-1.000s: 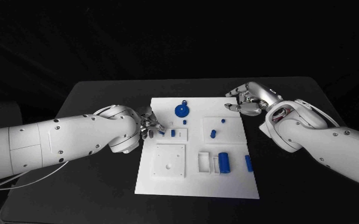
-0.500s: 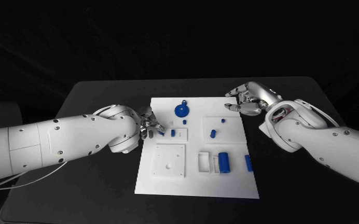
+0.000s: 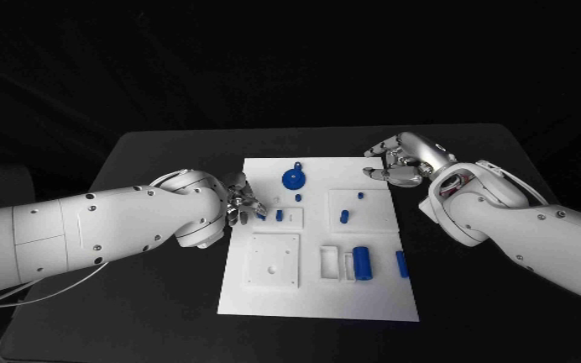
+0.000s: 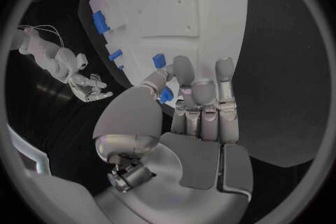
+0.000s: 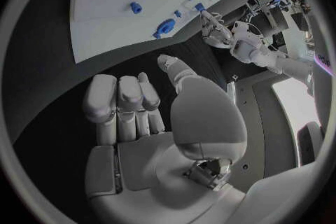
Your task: Assemble the parts on the task board
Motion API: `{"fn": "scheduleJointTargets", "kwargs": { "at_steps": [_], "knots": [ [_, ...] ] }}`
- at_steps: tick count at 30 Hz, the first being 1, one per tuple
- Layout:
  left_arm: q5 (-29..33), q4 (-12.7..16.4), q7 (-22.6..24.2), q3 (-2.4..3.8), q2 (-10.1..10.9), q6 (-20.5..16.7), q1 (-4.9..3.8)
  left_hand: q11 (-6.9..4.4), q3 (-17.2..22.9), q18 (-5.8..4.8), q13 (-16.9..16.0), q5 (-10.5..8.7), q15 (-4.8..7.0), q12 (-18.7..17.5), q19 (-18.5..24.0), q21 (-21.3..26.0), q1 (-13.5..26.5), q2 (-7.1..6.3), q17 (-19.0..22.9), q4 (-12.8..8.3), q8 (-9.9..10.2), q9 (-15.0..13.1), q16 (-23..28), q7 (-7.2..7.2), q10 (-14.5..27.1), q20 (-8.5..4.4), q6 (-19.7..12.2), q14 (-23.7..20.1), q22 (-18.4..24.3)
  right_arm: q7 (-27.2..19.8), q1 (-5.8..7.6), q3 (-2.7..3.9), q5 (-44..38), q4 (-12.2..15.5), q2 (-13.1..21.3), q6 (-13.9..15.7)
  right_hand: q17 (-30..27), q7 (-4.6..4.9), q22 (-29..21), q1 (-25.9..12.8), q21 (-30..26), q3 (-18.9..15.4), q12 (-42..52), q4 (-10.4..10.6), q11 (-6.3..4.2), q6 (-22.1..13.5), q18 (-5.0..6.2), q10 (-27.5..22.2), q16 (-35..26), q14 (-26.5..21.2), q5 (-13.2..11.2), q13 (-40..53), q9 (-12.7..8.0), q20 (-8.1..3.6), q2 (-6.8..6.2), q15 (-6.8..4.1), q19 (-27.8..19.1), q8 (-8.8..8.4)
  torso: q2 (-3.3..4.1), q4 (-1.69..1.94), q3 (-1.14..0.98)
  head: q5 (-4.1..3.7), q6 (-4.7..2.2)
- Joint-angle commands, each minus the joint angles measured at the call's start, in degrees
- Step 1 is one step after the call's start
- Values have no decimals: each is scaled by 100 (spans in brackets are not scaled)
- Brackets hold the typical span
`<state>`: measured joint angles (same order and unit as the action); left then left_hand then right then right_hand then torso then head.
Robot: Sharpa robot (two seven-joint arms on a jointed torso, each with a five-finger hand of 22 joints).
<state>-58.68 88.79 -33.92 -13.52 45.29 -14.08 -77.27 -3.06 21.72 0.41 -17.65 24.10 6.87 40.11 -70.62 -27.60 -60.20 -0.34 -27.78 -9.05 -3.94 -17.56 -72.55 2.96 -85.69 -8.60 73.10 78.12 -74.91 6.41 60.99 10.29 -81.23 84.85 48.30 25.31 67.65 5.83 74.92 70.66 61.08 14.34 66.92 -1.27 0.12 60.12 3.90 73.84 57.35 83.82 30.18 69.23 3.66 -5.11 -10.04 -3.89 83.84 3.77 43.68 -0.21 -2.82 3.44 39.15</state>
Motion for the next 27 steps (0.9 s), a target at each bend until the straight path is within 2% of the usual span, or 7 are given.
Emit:
{"fn": "scheduleJointTargets", "kwargs": {
  "at_steps": [1, 9, 27],
  "knots": [
    [-17, 25, -110, -44, -18, 302, 74, -185, 230, -40, 7, -26, 92, 9, 37, -21, -34, 57, 9, -269, -38, 6, -15, -500, -113, 0, 1076, 42, -116, -29, -4, 2, -41, 10, 1, -64, 2, 14, 799, -62, 4, 30, -35, 0, -22, 40, 51, -20, -24, -1, 8, 2, -9, 3, -5, -14, 244, -23, -1, 1, 1, -1, 4],
    [-61, 31, -115, -44, -20, 295, 93, -183, 220, -39, 13, -44, 91, 1, 40, -18, -39, 62, 18, -248, -36, 9, -11, -497, -111, 1, 1069, 37, -116, -30, -4, 2, -41, 10, 0, -65, 2, 14, 799, -62, 4, 30, -35, 0, -22, 40, 51, -20, -24, -1, 8, 2, -9, 3, -5, -14, 244, -23, 0, 1, 5, -7, 1],
    [-148, 76, -131, -44, -25, 469, 113, -179, 178, -41, 6, -123, 88, 14, 40, -6, -80, 53, 29, -174, -43, 11, -20, -501, -112, 6, 1079, 35, -115, -32, -5, 2, -41, 13, 4, -62, 0, 11, 796, -69, -11, 29, -33, 0, -23, 47, 53, -17, -28, -1, 19, 5, -9, 2, -2, -14, 245, -22, -1, 2, 0, -13, 19]
  ]
}}
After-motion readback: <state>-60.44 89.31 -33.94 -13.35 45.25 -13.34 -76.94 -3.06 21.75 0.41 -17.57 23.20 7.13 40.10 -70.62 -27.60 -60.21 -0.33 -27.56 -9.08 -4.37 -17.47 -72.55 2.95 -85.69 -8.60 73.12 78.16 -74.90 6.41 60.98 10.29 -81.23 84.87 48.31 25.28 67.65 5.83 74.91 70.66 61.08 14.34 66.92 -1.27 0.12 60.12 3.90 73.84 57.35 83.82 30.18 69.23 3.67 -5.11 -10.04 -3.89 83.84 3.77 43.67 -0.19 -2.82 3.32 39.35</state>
